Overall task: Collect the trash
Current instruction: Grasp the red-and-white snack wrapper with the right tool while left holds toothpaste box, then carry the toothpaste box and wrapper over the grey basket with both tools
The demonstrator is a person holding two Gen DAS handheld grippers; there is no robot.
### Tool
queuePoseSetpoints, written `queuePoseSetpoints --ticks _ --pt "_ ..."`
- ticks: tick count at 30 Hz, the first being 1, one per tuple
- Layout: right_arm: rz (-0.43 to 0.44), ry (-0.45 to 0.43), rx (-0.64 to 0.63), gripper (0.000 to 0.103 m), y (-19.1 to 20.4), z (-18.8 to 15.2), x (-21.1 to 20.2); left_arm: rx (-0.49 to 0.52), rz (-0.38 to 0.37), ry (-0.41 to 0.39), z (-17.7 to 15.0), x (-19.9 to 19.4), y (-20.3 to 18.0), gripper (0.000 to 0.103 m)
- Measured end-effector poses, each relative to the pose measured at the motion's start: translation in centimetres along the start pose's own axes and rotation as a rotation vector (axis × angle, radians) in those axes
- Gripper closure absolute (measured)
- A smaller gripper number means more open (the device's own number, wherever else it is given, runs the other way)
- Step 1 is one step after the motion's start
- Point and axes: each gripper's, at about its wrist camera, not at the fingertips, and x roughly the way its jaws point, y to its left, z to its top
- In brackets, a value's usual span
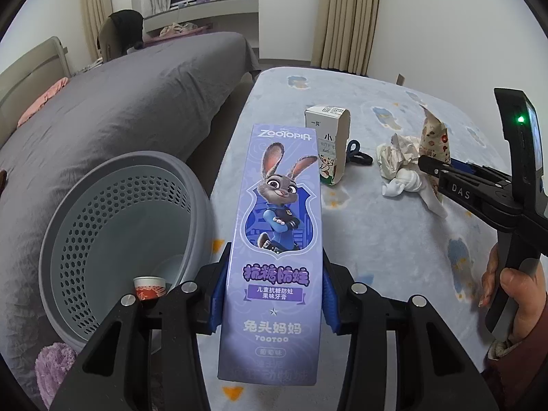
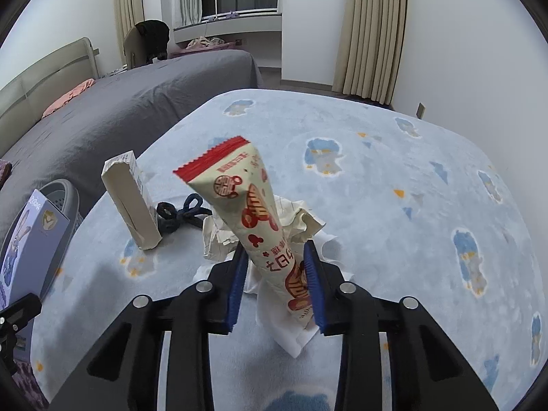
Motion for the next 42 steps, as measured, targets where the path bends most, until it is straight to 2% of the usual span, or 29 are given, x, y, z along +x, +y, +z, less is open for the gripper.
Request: queuePoseSetpoints --ticks 5,12,21,29,42 --pt "0.022 -0.005 0.051 0.082 -0.8 -0.4 -1.7 -0.011 -0.014 -0.005 -0.2 -0.4 0.3 0.060" --pt "0.068 -0.005 0.106 0.083 -0.4 -2.4 -5.2 -0.024 -0.031 -0.022 -0.7 -1.5 0.9 0.060" --pt "0.147 0.021 0.106 0.083 3.2 -4.3 -7.6 -0.062 -0.010 -0.034 -1.5 -2.6 3.3 0.059" --pt "0.228 0.037 0.043 0.083 8.3 -3.3 -7.0 -0.117 0.049 -0.038 -1.6 -3.1 7.7 0.059" --pt "0.440 0.071 -0.131 0.083 20.8 0.2 -4.1 -0.242 0.171 -0.031 -1.8 -2.2 16.5 0.059"
